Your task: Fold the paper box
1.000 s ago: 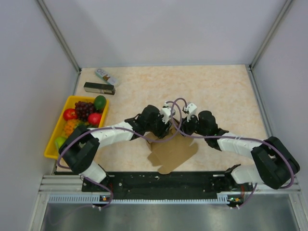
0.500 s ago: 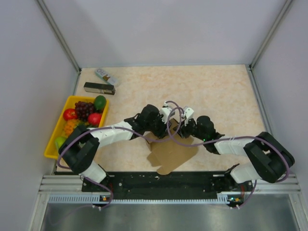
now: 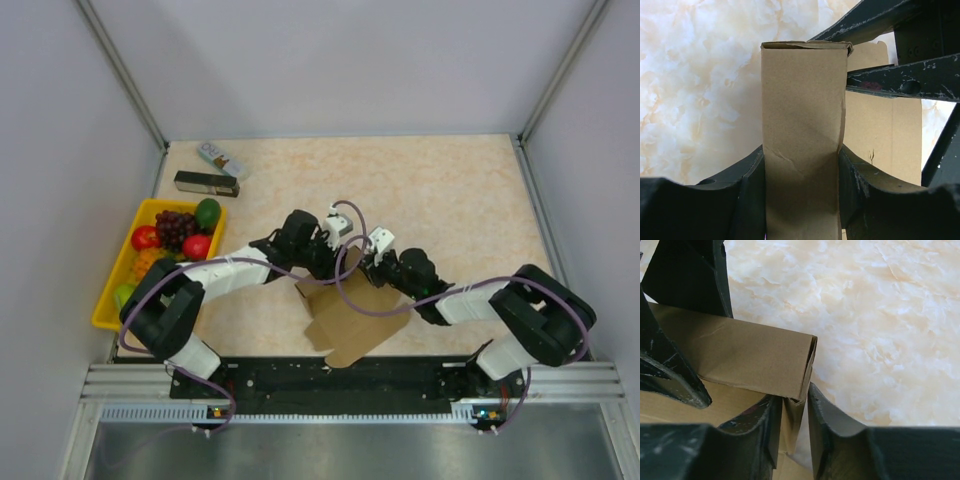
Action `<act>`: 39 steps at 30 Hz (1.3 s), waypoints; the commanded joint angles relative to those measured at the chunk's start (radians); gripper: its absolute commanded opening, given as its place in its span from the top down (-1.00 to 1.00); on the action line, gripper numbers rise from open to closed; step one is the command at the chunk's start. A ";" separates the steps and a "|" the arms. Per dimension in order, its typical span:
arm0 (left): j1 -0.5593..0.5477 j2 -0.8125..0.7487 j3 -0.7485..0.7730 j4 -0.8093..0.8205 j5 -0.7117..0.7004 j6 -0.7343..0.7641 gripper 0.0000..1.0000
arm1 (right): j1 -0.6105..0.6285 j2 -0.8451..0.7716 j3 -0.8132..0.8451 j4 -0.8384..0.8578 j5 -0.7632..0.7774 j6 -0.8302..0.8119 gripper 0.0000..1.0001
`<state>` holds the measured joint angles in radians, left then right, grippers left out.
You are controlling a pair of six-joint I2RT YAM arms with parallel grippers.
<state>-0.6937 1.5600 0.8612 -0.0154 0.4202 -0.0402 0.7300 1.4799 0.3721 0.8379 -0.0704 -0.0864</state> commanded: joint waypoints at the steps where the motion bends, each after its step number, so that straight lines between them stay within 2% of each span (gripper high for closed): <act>1: 0.019 -0.020 0.016 0.057 0.159 -0.024 -0.01 | 0.034 0.022 0.042 0.064 -0.003 -0.021 0.55; 9: 0.034 0.014 0.044 0.049 0.241 -0.049 -0.02 | 0.055 0.057 0.080 0.035 0.041 -0.032 0.47; 12: 0.036 0.025 0.052 0.049 0.250 -0.053 -0.06 | 0.077 0.072 0.093 0.035 0.091 -0.042 0.63; 13: 0.036 0.022 0.052 0.045 0.244 -0.055 -0.07 | 0.078 0.074 0.093 0.039 0.099 -0.044 0.76; 16: 0.043 -0.020 0.036 0.052 0.190 -0.070 -0.29 | 0.080 0.071 0.090 0.038 0.139 -0.039 1.00; 18: 0.045 -0.066 0.036 0.039 0.103 -0.085 -0.45 | 0.078 0.066 0.079 0.047 0.181 -0.041 1.00; 20: 0.048 -0.106 0.032 0.023 0.033 -0.114 -0.51 | 0.078 0.065 0.070 0.062 0.202 -0.044 1.00; 21: 0.049 -0.151 0.027 0.020 -0.077 -0.128 -0.63 | 0.080 0.062 0.065 0.073 0.210 -0.047 1.00; 25: 0.071 -0.285 -0.013 -0.020 -0.329 -0.217 -0.74 | 0.083 0.060 0.045 0.110 0.268 -0.042 1.00; 26: 0.072 -0.316 -0.024 -0.021 -0.369 -0.237 -0.75 | 0.083 0.063 0.042 0.116 0.285 -0.038 1.00; 27: 0.072 -0.378 -0.037 -0.023 -0.471 -0.248 -0.75 | 0.083 0.063 0.042 0.118 0.296 -0.035 1.00; 30: 0.074 -0.503 -0.091 -0.081 -0.589 -0.299 -0.64 | 0.082 0.065 0.039 0.116 0.342 -0.013 1.00; 31: 0.074 -0.533 -0.131 -0.093 -0.636 -0.325 -0.50 | 0.082 0.065 0.037 0.118 0.371 -0.009 1.00; 33: 0.072 -0.636 -0.230 -0.095 -0.656 -0.361 -0.32 | 0.083 0.059 0.027 0.133 0.391 0.008 1.00; 34: 0.071 -0.670 -0.272 -0.046 -0.635 -0.350 -0.29 | 0.082 0.059 0.025 0.141 0.399 0.023 1.00; 35: 0.072 -0.739 -0.313 -0.028 -0.629 -0.348 -0.29 | 0.083 0.066 0.033 0.133 0.409 0.028 1.00; 36: 0.066 -0.770 -0.388 -0.006 -0.630 -0.348 -0.33 | 0.085 0.071 0.040 0.122 0.420 0.037 1.00; 39: 0.056 -0.848 -0.488 0.038 -0.624 -0.345 -0.47 | 0.086 0.079 0.042 0.127 0.469 0.062 1.00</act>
<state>-0.6235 0.7811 0.4873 -0.0410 -0.1627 -0.3588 0.7994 1.5433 0.4042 0.9054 0.3103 -0.0753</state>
